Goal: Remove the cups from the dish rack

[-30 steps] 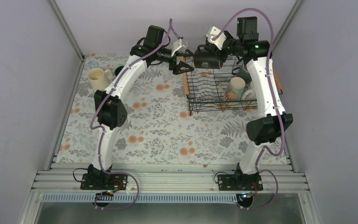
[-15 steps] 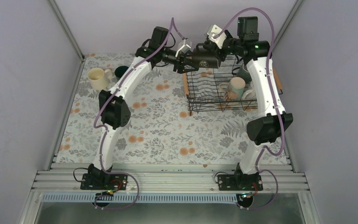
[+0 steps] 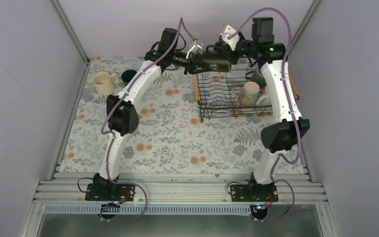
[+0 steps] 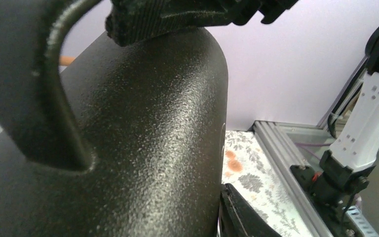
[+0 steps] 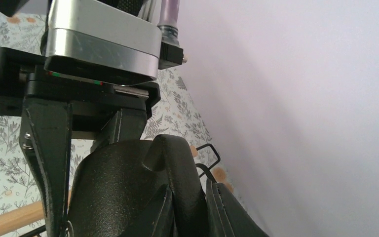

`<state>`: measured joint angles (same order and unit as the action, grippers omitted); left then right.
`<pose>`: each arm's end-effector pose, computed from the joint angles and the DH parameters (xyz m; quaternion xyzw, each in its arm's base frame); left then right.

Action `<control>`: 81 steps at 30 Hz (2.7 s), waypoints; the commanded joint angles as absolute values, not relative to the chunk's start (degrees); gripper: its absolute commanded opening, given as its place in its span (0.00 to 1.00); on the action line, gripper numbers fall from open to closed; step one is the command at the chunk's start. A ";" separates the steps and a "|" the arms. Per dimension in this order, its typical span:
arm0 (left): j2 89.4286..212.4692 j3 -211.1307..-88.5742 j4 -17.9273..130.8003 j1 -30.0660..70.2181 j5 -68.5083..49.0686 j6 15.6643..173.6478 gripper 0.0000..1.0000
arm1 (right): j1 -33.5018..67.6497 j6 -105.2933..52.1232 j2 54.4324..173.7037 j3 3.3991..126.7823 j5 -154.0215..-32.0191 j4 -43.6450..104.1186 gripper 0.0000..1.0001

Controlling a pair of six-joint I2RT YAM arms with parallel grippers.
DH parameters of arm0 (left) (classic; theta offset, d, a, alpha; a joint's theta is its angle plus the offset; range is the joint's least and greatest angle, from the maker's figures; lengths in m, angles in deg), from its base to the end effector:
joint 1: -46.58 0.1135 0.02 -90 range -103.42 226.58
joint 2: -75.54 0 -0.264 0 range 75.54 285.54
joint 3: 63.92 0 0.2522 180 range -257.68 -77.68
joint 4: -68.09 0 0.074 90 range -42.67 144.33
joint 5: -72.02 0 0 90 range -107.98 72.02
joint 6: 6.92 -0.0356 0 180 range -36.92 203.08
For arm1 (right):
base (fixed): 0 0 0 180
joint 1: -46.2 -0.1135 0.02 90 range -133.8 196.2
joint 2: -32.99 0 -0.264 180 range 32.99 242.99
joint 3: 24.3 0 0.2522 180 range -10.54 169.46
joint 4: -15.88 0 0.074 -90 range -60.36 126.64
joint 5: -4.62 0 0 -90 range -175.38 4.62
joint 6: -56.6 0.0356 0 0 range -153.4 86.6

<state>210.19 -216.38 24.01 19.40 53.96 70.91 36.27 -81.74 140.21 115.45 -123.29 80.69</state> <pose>0.4488 -0.2685 0.3408 0.5234 0.5428 -0.5504 0.3584 0.3874 0.0900 0.4468 -0.5402 0.6472 0.1185 0.5247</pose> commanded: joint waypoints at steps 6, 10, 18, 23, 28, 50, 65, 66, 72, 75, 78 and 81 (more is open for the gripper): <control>209.82 -219.44 26.23 17.80 58.17 71.46 0.03 | 35.80 -79.54 140.37 115.50 -127.26 73.37 0.03; 208.80 -219.36 25.03 17.88 57.43 70.44 0.02 | 35.69 -80.08 140.24 114.59 -126.12 73.41 0.04; 205.88 -219.00 19.12 18.27 46.62 63.32 0.02 | 35.55 -81.84 136.03 107.02 -121.20 70.42 0.43; 203.41 -219.07 15.34 18.48 38.39 57.90 0.02 | 35.56 -83.41 135.31 105.91 -118.35 72.50 0.63; 201.19 -219.99 10.26 19.06 29.56 53.84 0.02 | 35.49 -84.90 133.86 104.28 -115.58 74.64 0.78; 181.61 -203.41 -20.67 31.90 -10.17 21.11 0.02 | 37.32 -99.37 151.37 118.06 -95.97 103.24 0.86; 173.15 -172.68 -20.61 46.25 -25.30 12.35 0.02 | 38.18 -100.73 160.25 121.25 -87.95 103.18 0.84; 173.04 -171.44 -20.21 46.95 -26.46 11.99 0.02 | 38.26 -100.72 160.48 121.25 -87.97 103.19 0.84; 173.00 -164.59 -18.11 52.04 -30.56 10.83 0.02 | 38.77 -101.03 160.91 121.13 -88.20 103.21 0.84; 173.18 -161.97 -15.91 54.24 -30.98 10.21 0.02 | 38.94 -101.15 161.14 121.21 -88.19 103.20 0.84; 173.47 -160.63 -14.96 55.90 -29.59 9.32 0.03 | 38.94 -101.18 161.06 121.22 -88.30 103.18 0.84; 174.47 -159.95 -14.04 57.20 -28.98 9.08 0.02 | 39.02 -101.23 160.81 121.07 -88.28 103.21 0.84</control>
<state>175.00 -159.94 -17.39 55.90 -28.53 10.70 38.80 -100.05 159.92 119.60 -88.84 102.20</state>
